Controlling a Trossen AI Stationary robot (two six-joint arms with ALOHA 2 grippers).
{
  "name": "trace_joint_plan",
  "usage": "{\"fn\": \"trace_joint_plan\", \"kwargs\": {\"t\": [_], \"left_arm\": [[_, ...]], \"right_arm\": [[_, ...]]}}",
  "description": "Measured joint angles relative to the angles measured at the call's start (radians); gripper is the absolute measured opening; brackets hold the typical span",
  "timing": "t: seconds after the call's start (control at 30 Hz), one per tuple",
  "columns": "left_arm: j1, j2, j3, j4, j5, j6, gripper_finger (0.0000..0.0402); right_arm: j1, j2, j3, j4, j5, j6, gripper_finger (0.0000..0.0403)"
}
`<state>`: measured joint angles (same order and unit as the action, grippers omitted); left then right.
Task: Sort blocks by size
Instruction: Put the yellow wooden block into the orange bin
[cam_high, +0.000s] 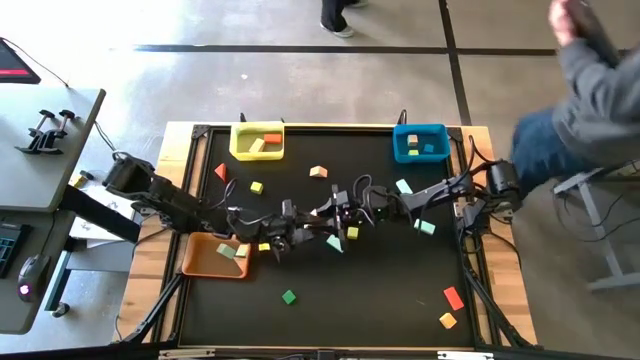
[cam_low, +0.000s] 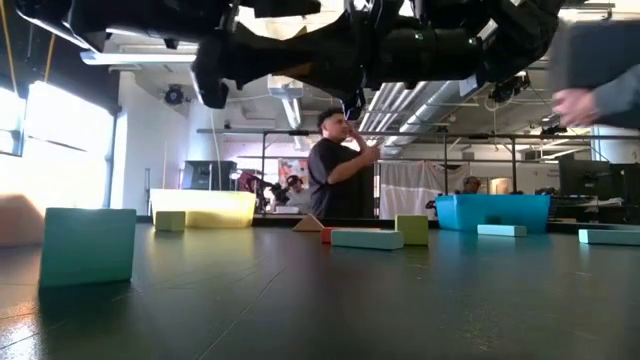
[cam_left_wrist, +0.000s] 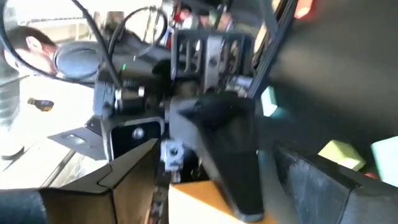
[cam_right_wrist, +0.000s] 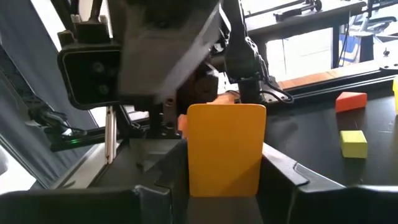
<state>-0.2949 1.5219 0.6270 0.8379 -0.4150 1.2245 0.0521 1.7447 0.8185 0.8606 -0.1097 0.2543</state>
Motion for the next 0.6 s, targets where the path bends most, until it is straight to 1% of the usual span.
{"fn": "trace_joint_plan", "kwargs": {"t": [0.2, 0.27, 0.47, 0.6], "left_arm": [[0.001, 0.018, 0.015, -0.005, -0.11, 0.04, 0.0299], [0.001, 0.018, 0.015, -0.012, -0.128, 0.042, 0.0299], [0.001, 0.018, 0.015, -0.093, -0.118, -0.039, 0.0298], [0.0, 0.017, 0.015, -0.113, -0.114, -0.102, 0.0286]], "right_arm": [[0.0, 0.0, 0.0, -0.007, -0.003, -0.001, 0.0128], [0.0, 0.0, 0.0, -0.007, -0.004, -0.002, 0.0128], [0.001, 0.0, 0.0, -0.015, -0.006, -0.003, 0.0128], [0.001, 0.001, -0.001, -0.025, -0.007, -0.003, 0.0128]]}}
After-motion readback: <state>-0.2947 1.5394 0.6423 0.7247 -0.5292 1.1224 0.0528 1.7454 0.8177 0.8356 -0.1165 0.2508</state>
